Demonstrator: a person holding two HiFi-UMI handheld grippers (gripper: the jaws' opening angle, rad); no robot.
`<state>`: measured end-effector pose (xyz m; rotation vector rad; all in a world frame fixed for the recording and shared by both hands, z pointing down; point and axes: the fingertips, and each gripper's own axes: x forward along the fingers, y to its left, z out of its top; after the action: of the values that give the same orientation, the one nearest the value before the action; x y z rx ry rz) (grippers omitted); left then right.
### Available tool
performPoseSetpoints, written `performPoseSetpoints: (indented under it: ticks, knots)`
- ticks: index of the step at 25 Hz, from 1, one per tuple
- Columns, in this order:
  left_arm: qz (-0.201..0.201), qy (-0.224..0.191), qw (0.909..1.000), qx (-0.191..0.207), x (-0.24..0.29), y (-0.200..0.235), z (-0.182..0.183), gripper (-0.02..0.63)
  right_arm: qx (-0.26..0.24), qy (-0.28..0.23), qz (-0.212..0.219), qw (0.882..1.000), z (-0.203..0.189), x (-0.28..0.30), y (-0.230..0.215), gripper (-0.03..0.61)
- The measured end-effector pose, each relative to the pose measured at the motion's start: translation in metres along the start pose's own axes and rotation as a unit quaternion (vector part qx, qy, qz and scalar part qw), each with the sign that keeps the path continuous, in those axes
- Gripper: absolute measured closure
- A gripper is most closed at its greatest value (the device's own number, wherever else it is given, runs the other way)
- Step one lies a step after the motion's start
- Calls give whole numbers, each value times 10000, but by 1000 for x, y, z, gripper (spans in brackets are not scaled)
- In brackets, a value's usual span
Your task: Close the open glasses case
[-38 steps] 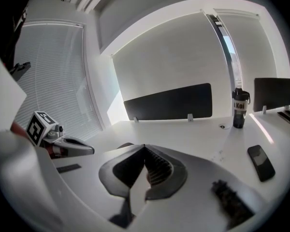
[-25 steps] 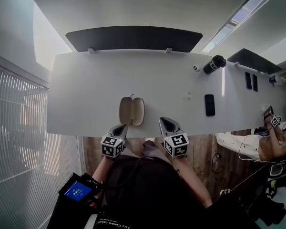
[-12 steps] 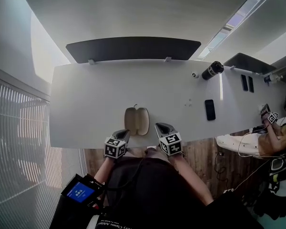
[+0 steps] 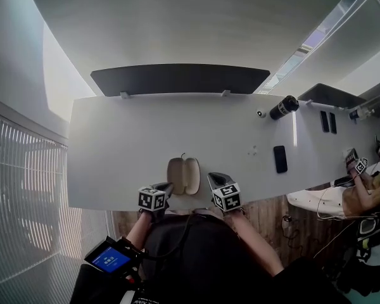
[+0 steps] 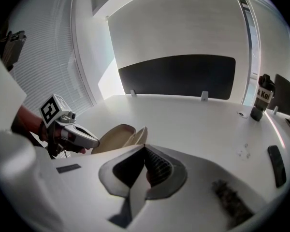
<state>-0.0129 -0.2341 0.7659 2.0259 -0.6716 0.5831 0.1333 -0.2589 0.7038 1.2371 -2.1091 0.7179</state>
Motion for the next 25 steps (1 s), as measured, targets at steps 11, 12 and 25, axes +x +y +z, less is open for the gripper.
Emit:
performPoseSetpoints:
  ticks: [11, 12, 25]
  knots:
    - [-495, -60, 9967, -636, -5, 9, -5, 607, 25, 289, 222, 9993, 3, 30, 13, 574]
    - [-523, -49, 9963, -677, -6, 9, -5, 607, 58, 320, 230, 9992, 3, 33, 13, 574]
    - [-808, -118, 9920, -967, -12, 23, -19, 607, 227, 421, 190, 9987, -2, 46, 30, 574]
